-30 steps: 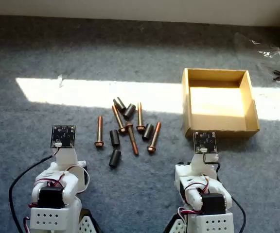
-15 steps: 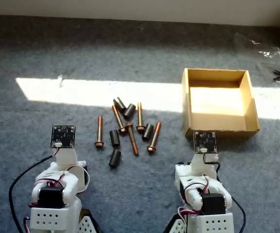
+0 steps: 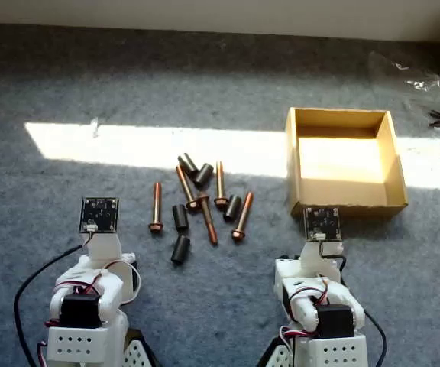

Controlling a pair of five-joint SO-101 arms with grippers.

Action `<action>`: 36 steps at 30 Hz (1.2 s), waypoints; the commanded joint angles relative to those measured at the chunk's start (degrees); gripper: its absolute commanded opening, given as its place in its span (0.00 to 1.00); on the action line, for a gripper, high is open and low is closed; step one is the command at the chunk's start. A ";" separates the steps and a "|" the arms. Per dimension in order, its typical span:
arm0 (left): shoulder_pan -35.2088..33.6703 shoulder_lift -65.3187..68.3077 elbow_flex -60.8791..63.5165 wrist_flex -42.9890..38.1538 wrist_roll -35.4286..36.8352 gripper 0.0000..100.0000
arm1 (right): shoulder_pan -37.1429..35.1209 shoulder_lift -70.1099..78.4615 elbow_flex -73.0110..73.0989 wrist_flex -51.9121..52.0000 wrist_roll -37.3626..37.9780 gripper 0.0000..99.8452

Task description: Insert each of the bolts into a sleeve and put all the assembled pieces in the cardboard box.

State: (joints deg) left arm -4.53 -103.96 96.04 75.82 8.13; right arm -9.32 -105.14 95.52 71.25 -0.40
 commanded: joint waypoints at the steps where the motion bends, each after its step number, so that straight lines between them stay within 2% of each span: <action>1: 0.84 0.13 1.10 0.18 0.53 0.01 | 0.48 -0.22 5.67 0.22 -0.18 0.07; 21: 1.10 -0.04 1.10 0.18 0.62 0.01 | 0.66 -0.22 5.67 -2.86 0.00 0.07; 24: 1.10 -0.13 1.10 -1.76 0.00 0.01 | 0.66 -0.22 5.58 -3.30 0.53 0.07; 31: 0.92 -0.04 1.10 -9.32 -13.27 0.01 | 0.66 -0.22 5.58 -5.14 14.59 0.07; 36: 0.04 -0.04 0.40 -16.18 -14.86 0.01 | 0.40 -0.22 5.58 -8.04 21.01 0.07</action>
State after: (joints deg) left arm -4.18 -103.69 96.04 62.99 -5.85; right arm -9.32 -105.14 95.52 65.45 17.19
